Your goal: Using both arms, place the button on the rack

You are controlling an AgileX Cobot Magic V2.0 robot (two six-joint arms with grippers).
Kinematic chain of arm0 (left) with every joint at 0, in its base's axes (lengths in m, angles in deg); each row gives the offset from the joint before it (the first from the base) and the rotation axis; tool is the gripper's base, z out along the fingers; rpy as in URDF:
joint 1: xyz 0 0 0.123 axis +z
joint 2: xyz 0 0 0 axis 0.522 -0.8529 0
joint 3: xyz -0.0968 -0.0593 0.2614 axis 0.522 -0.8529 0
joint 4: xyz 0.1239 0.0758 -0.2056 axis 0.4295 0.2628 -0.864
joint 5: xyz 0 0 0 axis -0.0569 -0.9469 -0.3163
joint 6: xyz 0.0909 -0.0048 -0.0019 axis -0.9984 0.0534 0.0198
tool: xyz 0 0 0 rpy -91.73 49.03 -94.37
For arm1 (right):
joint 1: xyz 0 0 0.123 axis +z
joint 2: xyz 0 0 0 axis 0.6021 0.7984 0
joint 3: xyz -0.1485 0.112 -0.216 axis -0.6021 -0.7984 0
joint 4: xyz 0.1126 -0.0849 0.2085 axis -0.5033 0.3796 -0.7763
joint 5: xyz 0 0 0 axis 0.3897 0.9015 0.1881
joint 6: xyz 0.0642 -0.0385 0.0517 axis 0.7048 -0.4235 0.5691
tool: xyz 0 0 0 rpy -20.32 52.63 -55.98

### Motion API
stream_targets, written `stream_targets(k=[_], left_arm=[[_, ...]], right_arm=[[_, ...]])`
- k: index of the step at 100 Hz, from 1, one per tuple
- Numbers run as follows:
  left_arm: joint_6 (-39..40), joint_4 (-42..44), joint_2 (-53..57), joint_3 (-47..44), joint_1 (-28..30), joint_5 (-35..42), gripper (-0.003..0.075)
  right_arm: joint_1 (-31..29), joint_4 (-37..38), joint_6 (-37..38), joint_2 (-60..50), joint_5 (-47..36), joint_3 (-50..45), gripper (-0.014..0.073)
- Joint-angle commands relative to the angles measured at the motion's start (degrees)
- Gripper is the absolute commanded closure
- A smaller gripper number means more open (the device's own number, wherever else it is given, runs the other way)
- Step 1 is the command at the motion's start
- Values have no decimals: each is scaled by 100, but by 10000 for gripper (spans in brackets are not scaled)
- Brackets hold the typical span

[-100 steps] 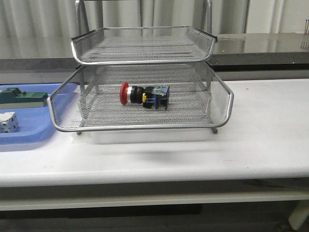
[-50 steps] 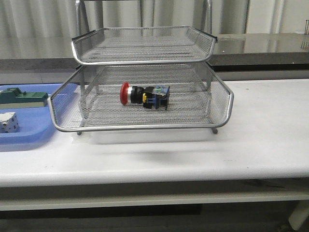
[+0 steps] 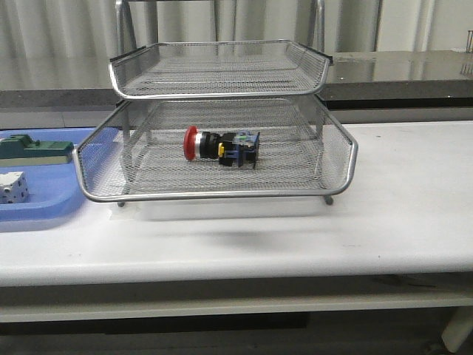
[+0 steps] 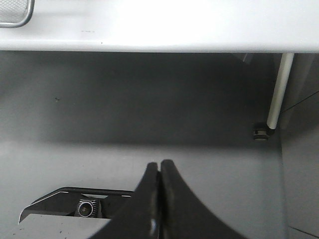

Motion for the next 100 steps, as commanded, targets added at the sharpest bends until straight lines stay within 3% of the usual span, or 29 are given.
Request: stream_targets(k=[1,11,29,100], left_arm=[[78,-92,-25,147,-3,421,339],[78,-92,-25,147,-3,421,458],[78,-92,-25,147,-3,421,740],[78,-92,-25,147,-3,421,741]], right_arm=[[14,26,-29,21,-251,181,664],[14,26,-29,21,-251,181,664],[14,26,-29,21,-251,181,664],[14,26,-29,21,-251,181,664]])
